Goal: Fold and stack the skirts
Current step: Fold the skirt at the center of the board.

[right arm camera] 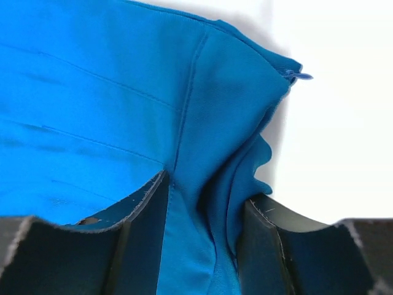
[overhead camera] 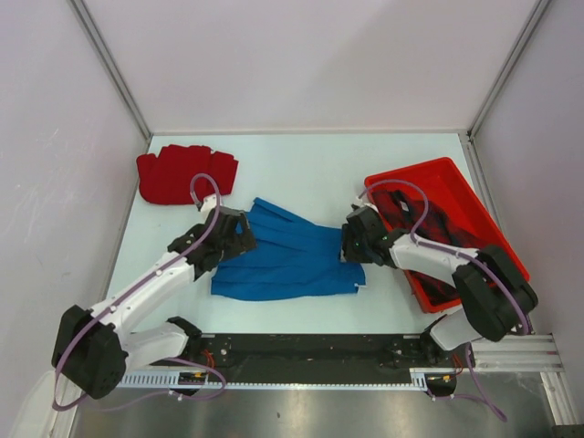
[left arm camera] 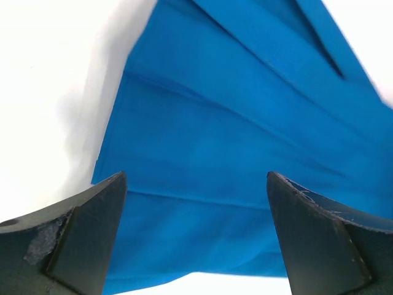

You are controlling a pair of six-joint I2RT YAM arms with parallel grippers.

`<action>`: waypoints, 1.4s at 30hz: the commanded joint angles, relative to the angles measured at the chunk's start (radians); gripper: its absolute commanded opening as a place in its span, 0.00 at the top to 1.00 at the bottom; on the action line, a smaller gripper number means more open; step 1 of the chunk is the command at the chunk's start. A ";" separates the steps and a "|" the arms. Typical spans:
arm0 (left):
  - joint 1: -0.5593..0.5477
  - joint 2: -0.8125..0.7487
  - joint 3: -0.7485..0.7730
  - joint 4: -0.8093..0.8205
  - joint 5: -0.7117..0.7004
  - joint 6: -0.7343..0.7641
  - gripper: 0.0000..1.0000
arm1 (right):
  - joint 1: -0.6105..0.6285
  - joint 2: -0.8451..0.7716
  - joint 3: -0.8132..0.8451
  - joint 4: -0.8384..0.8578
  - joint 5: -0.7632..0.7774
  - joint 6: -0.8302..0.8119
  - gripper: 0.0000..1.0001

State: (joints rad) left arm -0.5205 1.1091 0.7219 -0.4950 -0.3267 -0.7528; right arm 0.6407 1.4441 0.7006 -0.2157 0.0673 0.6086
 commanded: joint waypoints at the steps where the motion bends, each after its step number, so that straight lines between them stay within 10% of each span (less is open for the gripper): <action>1: 0.013 -0.058 -0.045 -0.056 -0.051 -0.020 0.00 | -0.021 0.065 0.154 -0.012 0.069 -0.175 0.46; 10: 0.019 -0.048 -0.134 -0.007 -0.026 -0.045 0.00 | -0.027 0.018 0.181 -0.267 0.069 -0.124 0.13; 21: 0.020 0.024 -0.125 0.029 -0.018 -0.030 0.00 | 0.022 0.147 0.148 -0.197 -0.026 -0.021 0.18; 31: 0.024 -0.017 -0.125 0.013 -0.040 -0.040 0.00 | 0.027 0.104 0.109 -0.235 0.078 0.007 0.81; 42: 0.020 -0.054 -0.102 0.051 0.069 -0.011 0.00 | -0.010 -0.089 0.102 -0.336 0.121 -0.099 1.00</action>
State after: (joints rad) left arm -0.5034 1.0966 0.5869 -0.4896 -0.3161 -0.7689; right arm 0.6388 1.4231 0.8043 -0.4881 0.1345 0.5629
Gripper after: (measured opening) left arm 0.996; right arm 0.123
